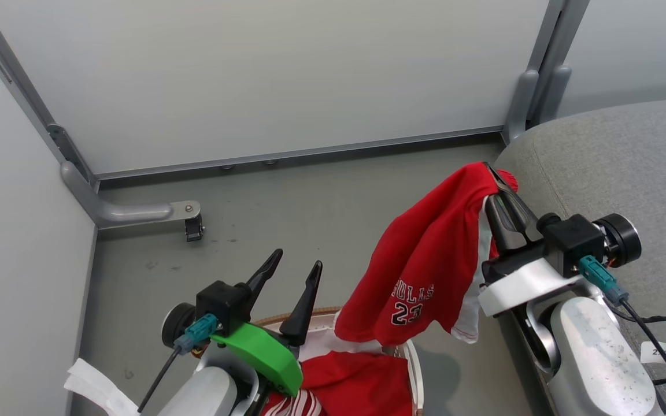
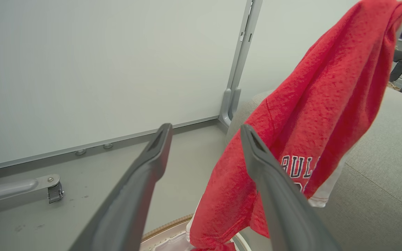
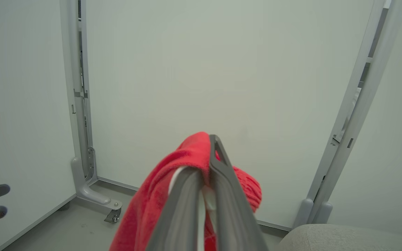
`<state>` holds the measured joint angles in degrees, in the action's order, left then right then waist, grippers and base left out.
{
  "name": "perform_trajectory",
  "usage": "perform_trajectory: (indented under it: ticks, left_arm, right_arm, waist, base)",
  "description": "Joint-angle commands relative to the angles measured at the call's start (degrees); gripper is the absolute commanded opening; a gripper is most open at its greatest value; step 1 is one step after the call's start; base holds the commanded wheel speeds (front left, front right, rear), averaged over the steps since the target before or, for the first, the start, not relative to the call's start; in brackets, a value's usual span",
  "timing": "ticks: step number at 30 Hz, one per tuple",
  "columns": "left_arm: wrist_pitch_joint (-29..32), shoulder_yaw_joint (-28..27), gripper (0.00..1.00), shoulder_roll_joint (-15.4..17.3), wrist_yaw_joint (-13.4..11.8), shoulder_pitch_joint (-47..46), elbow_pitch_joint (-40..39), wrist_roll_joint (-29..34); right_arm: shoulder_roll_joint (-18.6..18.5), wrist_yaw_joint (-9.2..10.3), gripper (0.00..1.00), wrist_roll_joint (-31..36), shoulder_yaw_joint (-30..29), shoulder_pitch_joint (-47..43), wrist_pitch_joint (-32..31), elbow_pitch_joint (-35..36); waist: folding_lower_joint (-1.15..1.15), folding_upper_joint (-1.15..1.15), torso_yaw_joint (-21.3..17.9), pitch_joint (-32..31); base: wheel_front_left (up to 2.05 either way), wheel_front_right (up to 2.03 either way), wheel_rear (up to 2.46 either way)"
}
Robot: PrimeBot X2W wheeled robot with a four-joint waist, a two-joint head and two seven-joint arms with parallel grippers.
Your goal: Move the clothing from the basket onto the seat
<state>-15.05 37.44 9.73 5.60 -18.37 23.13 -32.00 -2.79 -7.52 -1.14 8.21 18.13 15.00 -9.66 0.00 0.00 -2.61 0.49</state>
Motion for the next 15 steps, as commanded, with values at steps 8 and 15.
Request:
perform_trajectory:
  ticks: [8, 15]
  left_arm:
    - [-0.12, -2.04, 1.00, -1.89, 0.88, 2.79, 0.21, 2.50]
    - [-0.12, -3.77, 1.00, -2.37, 0.97, 3.65, -0.67, 4.20]
  right_arm:
    - [-0.20, 0.07, 0.00, 1.60, -2.74, -1.48, 0.28, 0.46]
    - [-0.18, 0.06, 0.00, 3.25, -4.34, -2.70, 0.28, 1.20]
  waist:
    - [0.00, 0.00, -3.08, 0.28]
    - [0.00, 0.00, -9.56, 1.36]
  base:
    - [0.00, 0.00, 0.00]
    - [0.00, 0.00, 0.00]
